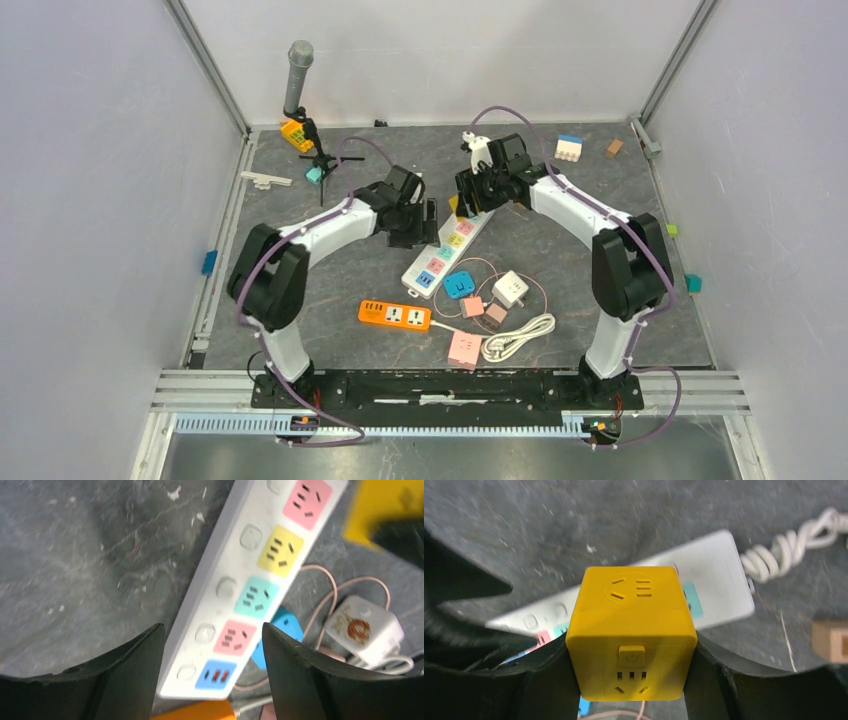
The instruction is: Insert the plug
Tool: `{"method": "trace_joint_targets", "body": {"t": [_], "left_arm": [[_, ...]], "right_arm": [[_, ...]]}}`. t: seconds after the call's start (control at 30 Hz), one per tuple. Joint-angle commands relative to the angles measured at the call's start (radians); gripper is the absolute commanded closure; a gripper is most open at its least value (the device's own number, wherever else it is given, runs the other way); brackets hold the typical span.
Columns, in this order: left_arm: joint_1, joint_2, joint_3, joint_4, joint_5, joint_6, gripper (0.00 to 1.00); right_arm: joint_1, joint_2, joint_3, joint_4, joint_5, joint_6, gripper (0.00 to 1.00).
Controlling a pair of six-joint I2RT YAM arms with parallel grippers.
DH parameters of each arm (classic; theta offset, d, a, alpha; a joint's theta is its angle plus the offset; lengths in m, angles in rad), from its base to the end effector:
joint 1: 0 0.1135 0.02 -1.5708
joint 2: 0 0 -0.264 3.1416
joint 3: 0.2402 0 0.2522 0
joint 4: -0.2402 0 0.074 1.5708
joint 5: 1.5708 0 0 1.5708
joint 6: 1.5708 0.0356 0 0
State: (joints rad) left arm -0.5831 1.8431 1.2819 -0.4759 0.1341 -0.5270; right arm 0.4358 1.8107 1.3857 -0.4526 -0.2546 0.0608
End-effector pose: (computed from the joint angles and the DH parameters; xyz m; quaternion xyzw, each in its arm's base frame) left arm 0.3195 -0.2165 0.1941 0.0447 0.9616 -0.1936 0.1895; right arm 0.3588 0.1770 0.2402 -0.2163 0.9085 0.1985 0.2973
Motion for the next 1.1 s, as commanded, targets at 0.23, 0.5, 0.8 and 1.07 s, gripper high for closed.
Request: {"method": "trace_joint_targets", "body": {"t": [0.23, 0.5, 0.8, 1.07], "left_arm": [[-0.051, -0.365, -0.274, -0.059, 0.047, 0.049, 0.28], [-0.067, -0.466, -0.394, -0.059, 0.012, 0.025, 0.27], [-0.066, -0.482, -0.366, -0.035, -0.071, 0.009, 0.21], [-0.064, -0.488, -0.304, -0.015, -0.106, 0.004, 0.14]], "right_arm": [[0.003, 0.333, 0.321, 0.293, -0.201, 0.172, 1.00], [0.006, 0.394, 0.358, 0.096, -0.082, 0.077, 1.00], [0.006, 0.200, 0.080, 0.093, -0.083, 0.060, 1.00], [0.006, 0.177, 0.227, 0.005, -0.061, 0.024, 1.00]]}}
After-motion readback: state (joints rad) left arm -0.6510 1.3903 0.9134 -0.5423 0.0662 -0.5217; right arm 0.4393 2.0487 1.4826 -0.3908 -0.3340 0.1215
